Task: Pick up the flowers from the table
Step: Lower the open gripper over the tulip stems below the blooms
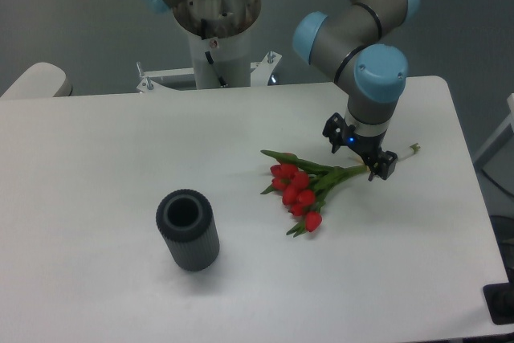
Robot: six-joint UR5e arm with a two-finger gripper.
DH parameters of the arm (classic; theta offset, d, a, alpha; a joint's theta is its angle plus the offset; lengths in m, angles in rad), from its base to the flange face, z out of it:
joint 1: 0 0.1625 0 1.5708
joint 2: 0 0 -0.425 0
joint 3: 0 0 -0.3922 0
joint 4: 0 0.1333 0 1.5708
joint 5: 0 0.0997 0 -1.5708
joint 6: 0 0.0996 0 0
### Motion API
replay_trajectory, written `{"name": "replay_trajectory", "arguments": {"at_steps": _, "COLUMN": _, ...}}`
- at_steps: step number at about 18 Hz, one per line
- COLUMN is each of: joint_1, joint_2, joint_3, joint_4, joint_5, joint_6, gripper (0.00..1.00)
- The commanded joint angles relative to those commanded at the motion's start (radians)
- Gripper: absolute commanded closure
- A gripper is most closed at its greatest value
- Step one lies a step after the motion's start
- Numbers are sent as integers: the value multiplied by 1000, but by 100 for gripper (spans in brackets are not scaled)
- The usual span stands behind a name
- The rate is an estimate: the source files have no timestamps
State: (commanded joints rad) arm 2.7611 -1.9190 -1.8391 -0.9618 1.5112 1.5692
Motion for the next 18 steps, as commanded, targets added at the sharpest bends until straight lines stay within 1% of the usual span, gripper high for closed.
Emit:
{"name": "replay_trajectory", "arguments": {"at_steps": 3, "joint_1": 20, "joint_2": 0, "joint_3": -2, "joint_4": 0, "joint_5": -71, "joint_6": 9, "gripper": 0}}
{"name": "replay_trajectory", "arguments": {"at_steps": 6, "joint_1": 17, "joint_2": -3, "joint_3": -8, "joint_4": 0, "joint_5": -75, "joint_6": 71, "gripper": 0}}
{"name": "replay_trajectory", "arguments": {"at_steps": 10, "joint_1": 0, "joint_2": -2, "joint_3": -25, "joint_4": 2, "joint_5": -75, "joint_6": 75, "gripper": 0}}
{"name": "replay_trajectory", "arguments": {"at_steps": 14, "joint_1": -5, "joint_2": -11, "joint_3": -34, "joint_4": 20, "joint_5": -74, "joint_6": 103, "gripper": 0}}
{"name": "replay_trajectory", "arguments": {"at_steps": 18, "joint_1": -6, "joint_2": -20, "joint_3": -83, "joint_4": 107, "joint_5": -72, "joint_6": 106, "gripper": 0}}
